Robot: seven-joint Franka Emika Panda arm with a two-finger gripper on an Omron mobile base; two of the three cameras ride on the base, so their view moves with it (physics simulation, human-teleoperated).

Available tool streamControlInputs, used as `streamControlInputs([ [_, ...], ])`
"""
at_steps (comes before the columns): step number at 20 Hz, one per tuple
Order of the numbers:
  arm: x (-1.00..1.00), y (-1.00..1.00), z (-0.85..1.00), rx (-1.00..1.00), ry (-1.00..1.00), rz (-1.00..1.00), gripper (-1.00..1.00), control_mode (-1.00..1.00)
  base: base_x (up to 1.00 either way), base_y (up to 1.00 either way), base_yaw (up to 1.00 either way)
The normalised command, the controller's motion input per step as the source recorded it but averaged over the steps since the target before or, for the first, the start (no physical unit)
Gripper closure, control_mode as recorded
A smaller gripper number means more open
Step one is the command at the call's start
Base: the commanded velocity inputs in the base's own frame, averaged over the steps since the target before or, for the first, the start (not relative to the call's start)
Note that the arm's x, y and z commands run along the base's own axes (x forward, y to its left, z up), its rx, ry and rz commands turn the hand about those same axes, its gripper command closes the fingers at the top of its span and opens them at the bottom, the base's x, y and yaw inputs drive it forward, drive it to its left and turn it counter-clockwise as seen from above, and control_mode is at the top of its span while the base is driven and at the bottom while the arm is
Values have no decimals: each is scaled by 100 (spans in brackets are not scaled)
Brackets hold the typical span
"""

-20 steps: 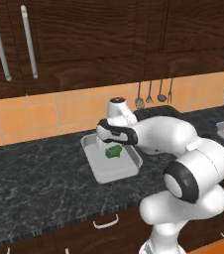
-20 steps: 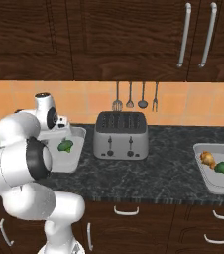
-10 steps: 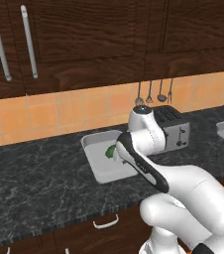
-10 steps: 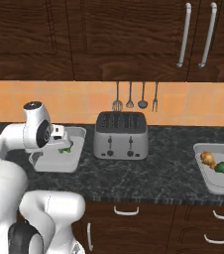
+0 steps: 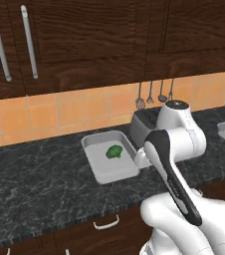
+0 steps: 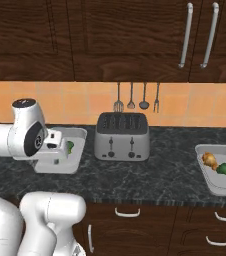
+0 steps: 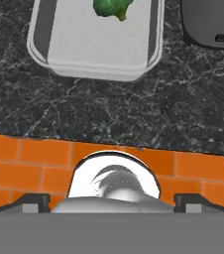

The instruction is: Place one broccoli and one chicken drumstick in each tupperware on the nearby counter, to pack two identical lunches.

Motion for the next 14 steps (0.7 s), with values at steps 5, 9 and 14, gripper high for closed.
streamControlInputs([
  [5, -90, -16, 14, 3, 8, -17, -100, -100, 0, 0, 0],
  [9, -32, -6, 89, 0, 4, -18, -100, -100, 0, 0, 0],
  [14, -51, -4, 47, 0, -7, -9, -100, -100, 0, 0, 0],
])
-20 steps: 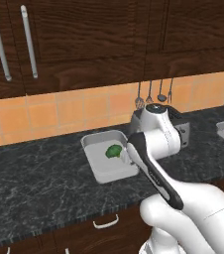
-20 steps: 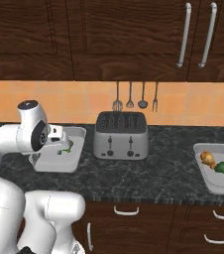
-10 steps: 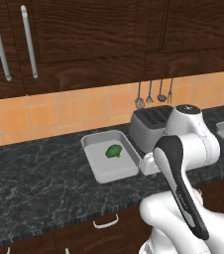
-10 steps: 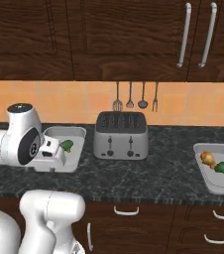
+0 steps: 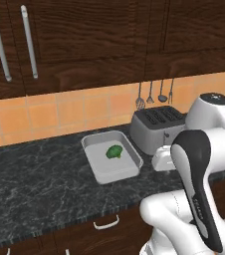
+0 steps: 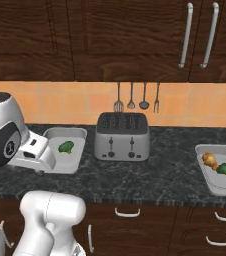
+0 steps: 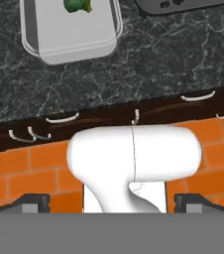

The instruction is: Place one broccoli and one chicken drumstick in each tupperware on the nearby counter, to pack two identical lunches.

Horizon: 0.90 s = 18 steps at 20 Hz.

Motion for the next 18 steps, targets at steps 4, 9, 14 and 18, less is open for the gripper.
streamControlInputs([
  [4, 0, 0, 0, 0, 0, 0, -100, -100, 0, 0, 0],
  [9, -1, 0, 0, 0, 0, 0, -100, 100, -38, -11, -7],
  [14, 0, 0, 0, 0, 0, 0, -100, 100, -99, -46, -27],
  [18, 0, 0, 0, 0, 0, 0, -100, 100, -71, -69, -33],
])
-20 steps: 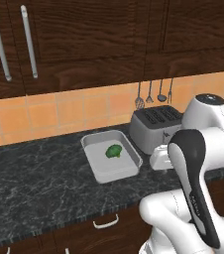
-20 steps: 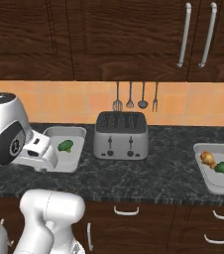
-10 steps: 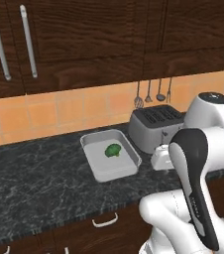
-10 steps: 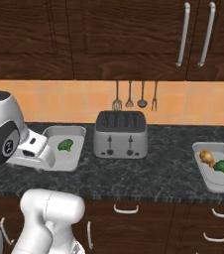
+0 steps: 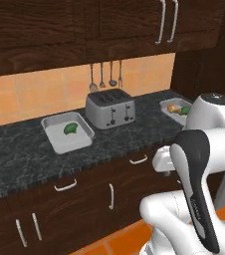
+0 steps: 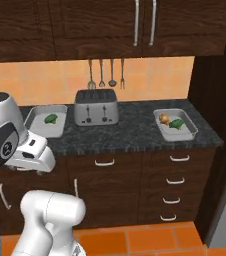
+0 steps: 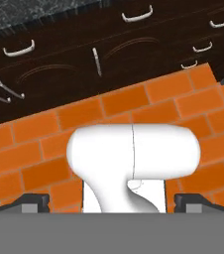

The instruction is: Place one broccoli and one chicken drumstick in each tupperware on the nearby counter, to pack two identical lunches.

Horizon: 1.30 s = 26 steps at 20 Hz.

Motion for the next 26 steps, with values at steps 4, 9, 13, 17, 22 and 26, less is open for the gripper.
streamControlInputs([
  [4, 0, 0, 0, 0, 0, 0, -100, 100, -12, -88, -42],
  [9, 0, 0, 0, 0, 0, 0, -100, 100, 0, -96, -42],
  [13, 0, 0, 0, 0, 0, 0, -100, 100, 17, -100, -34],
  [17, 0, 0, 0, 0, 0, 0, -100, 100, 61, -99, 8],
  [22, 0, 0, 0, 0, 0, 0, -100, 100, 88, -100, 14],
  [26, 0, 0, 0, 0, 0, 0, -100, 100, 76, -100, 21],
])
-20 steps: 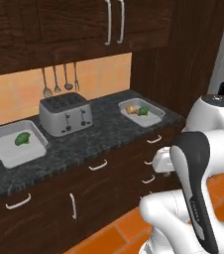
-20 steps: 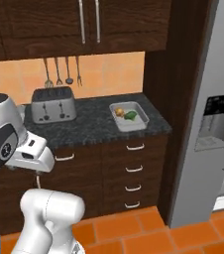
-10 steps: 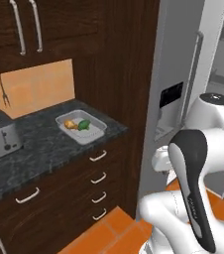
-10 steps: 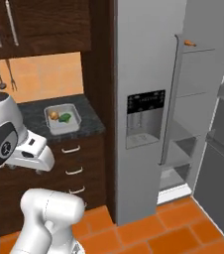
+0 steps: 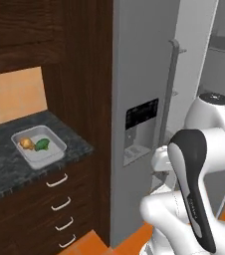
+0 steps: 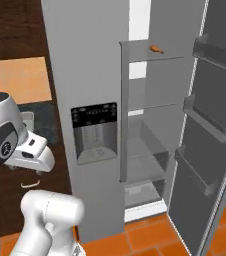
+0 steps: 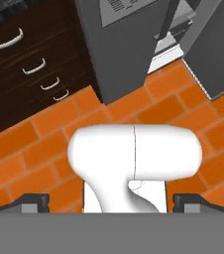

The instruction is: Place one broccoli and one chicken drumstick in each tupperware on the nearby counter, to pack two identical lunches.

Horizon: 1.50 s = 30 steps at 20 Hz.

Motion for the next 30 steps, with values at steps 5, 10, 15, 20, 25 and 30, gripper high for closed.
streamControlInputs([
  [5, 0, 0, 0, 0, 0, 0, -100, 100, 64, -100, 30],
  [10, 0, 0, 0, 0, 0, 0, -100, 100, 26, -97, 36],
  [15, 0, 0, 0, 0, 0, 0, -100, 100, 25, -74, 32],
  [20, 0, 0, 0, 0, 0, 0, -100, 100, 40, -27, 8],
  [25, 0, 0, 0, 0, 0, 0, -100, 100, 51, -14, -2],
  [30, 0, 0, 0, 0, 0, 0, -100, 100, 29, -35, -1],
])
